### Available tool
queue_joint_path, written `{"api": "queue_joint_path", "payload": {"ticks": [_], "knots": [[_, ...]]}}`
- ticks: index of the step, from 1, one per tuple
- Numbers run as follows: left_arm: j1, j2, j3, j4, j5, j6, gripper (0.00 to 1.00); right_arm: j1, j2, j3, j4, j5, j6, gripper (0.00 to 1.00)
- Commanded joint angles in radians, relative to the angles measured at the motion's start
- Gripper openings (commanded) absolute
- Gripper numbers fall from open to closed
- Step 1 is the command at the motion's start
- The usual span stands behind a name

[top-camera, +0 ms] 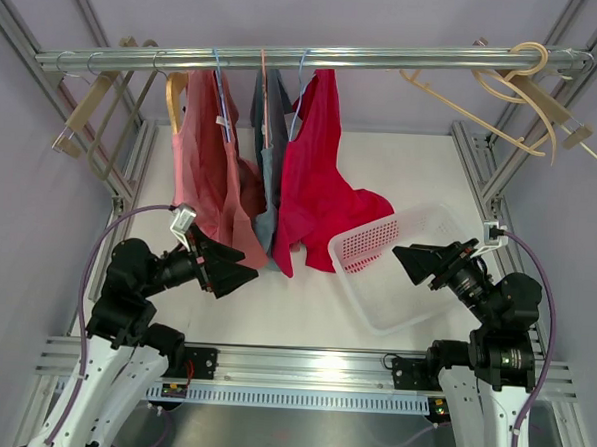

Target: Remove the t-shirt from the hanger

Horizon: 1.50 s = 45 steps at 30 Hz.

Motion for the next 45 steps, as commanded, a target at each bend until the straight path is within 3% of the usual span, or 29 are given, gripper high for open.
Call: {"api": "queue_joint_path", "payload": {"ticks": [1,11,15,18,21,23,25,28,31,37,40,45], "knots": [[-0.003,-0.009,0.057,0.026,0.027,-0.03,0.99,-0.003,-0.004,0.021,0.026,-0.052,0.016,0.8],[-0.009,0.054,0.131,0.029,-0.018,-0.047,0.99,-0.003,-0.015,-0.018,0.109,-0.107,0.072,0.74],[-0.1,0.17,0.255,0.028,-0.071,-0.002,0.99,-0.003,-0.024,-0.037,0.137,-0.11,0.085,0.73],[-0.277,0.291,0.387,-0.01,-0.22,0.078,0.99,-0.003,-0.024,-0.043,0.129,-0.115,0.075,0.73],[-0.505,0.463,0.583,-0.135,-0.633,0.215,0.99,-0.003,-0.021,-0.046,0.12,-0.118,0.066,0.73],[-0.568,0.549,0.727,-0.17,-0.731,0.261,0.99,-0.003,-0.018,-0.048,0.123,-0.132,0.066,0.73],[-0.569,0.644,0.806,-0.19,-0.841,0.274,0.98,-0.003,-0.019,-0.052,0.124,-0.136,0.068,0.73],[-0.572,0.747,0.939,-0.189,-0.984,0.324,0.83,-0.003,-0.029,-0.057,0.118,-0.145,0.065,0.73],[-0.572,0.844,1.057,-0.189,-1.105,0.387,0.76,-0.003,-0.039,-0.063,0.127,-0.158,0.077,0.73],[-0.569,1.019,1.254,-0.192,-1.277,0.527,0.74,0.003,-0.052,-0.071,0.143,-0.161,0.088,0.72],[-0.547,1.112,1.346,-0.213,-1.32,0.579,0.71,0.035,-0.055,-0.06,0.131,-0.156,0.078,0.72],[-0.472,1.215,1.41,-0.255,-1.242,0.553,0.68,0.044,-0.058,-0.049,0.109,-0.149,0.065,0.72]]}}
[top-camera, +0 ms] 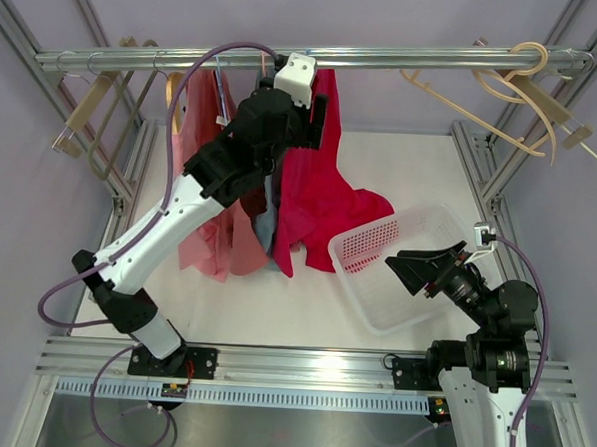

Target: Remove the t-shirt from the hanger

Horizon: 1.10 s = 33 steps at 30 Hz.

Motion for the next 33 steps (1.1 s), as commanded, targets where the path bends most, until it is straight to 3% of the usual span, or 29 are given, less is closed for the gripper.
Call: {"api": "queue_joint_path", "payload": {"ticks": [1,5,7,12,16,20,33], "knots": [[0.064,0.046,0.075,-0.019,-0.009,0.019,0.67,0.013,-0.01,0.022,-0.007,-0.034,-0.001,0.71],[0.08,0.09,0.096,-0.027,-0.011,0.035,0.63,0.017,-0.01,0.024,-0.018,-0.039,-0.001,0.7],[0.09,0.113,0.104,-0.026,-0.011,0.035,0.54,0.017,-0.011,0.024,-0.019,-0.044,-0.001,0.68],[0.095,0.139,0.125,-0.024,0.005,0.042,0.45,0.017,-0.004,0.039,-0.027,-0.045,-0.011,0.66],[0.095,0.139,0.132,-0.024,0.008,0.045,0.32,0.017,0.006,0.036,-0.019,-0.051,-0.004,0.65],[0.095,0.129,0.13,-0.022,0.003,0.048,0.0,0.017,0.012,0.033,-0.007,-0.056,0.008,0.64],[0.095,0.06,0.194,-0.019,0.045,0.077,0.0,0.019,0.053,0.034,0.034,-0.087,0.037,0.61]]}}
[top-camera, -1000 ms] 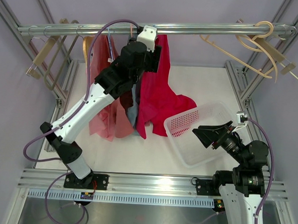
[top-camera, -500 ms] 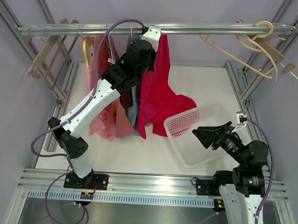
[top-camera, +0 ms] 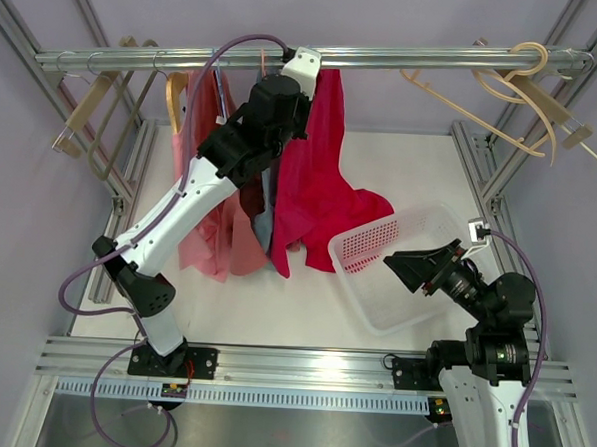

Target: Remove the t-shirt from the hanger

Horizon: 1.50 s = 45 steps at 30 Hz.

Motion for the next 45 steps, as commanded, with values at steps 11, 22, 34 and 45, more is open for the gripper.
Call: {"api": "queue_joint_path", "payload": {"ticks": [11,22,34,45], "knots": [[0.004,-0.214,0.002,0.092,0.123,-0.035,0.0,0.066,0.067,0.023,0.057,-0.007,0.0,0.62],[0.004,-0.444,-0.309,0.182,0.158,-0.16,0.0,0.474,0.279,0.097,0.169,0.252,-0.061,0.68],[0.001,-0.602,-0.564,0.305,0.18,-0.343,0.0,1.092,0.694,0.382,0.243,0.748,-0.32,0.83],[0.001,-0.722,-0.647,0.303,0.247,-0.418,0.0,1.226,0.916,0.496,0.293,0.896,-0.393,0.7]]}}
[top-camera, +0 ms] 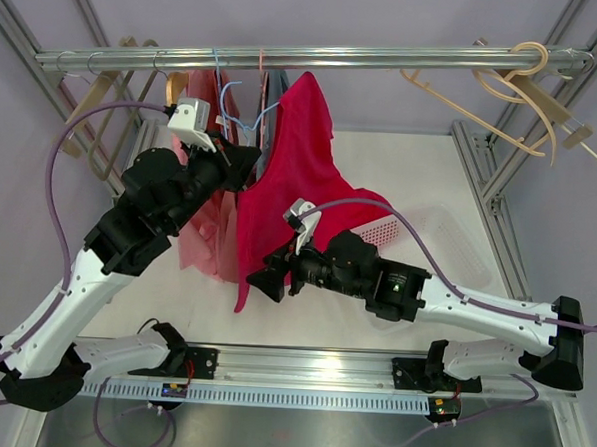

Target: Remove the t-shirt from the hanger

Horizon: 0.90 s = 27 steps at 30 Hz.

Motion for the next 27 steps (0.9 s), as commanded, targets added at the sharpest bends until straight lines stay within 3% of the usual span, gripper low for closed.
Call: {"api": "queue_joint_path", "payload": {"ticks": [1,2,6,7,8,16,23,27], "knots": [[0.001,-0.028,-0.005,0.107,0.042,-0.047,0.0,0.033,0.012,0.056,0.053,0.093,-0.037,0.67],[0.001,-0.031,-0.005,0.107,0.042,-0.05,0.0,0.038,0.018,0.057,0.054,0.099,-0.036,0.65],[0.001,-0.035,-0.007,0.109,0.052,-0.062,0.0,0.061,0.031,0.072,0.056,0.11,-0.036,0.39],[0.001,-0.035,-0.008,0.112,0.049,-0.064,0.0,0.068,0.037,0.077,0.053,0.11,-0.036,0.11],[0.001,-0.037,-0.018,0.124,0.045,-0.063,0.0,0.085,0.04,0.082,0.04,0.114,-0.033,0.01],[0.001,-0.055,-0.105,0.331,-0.032,-0.017,0.0,0.268,0.028,0.092,-0.013,0.194,-0.004,0.0],[0.001,0.003,-0.013,0.431,-0.132,0.011,0.0,0.427,0.112,0.125,-0.088,0.289,0.051,0.0],[0.002,0.078,0.149,0.374,-0.08,0.002,0.0,0.434,0.156,0.099,-0.099,0.297,0.113,0.0]]}}
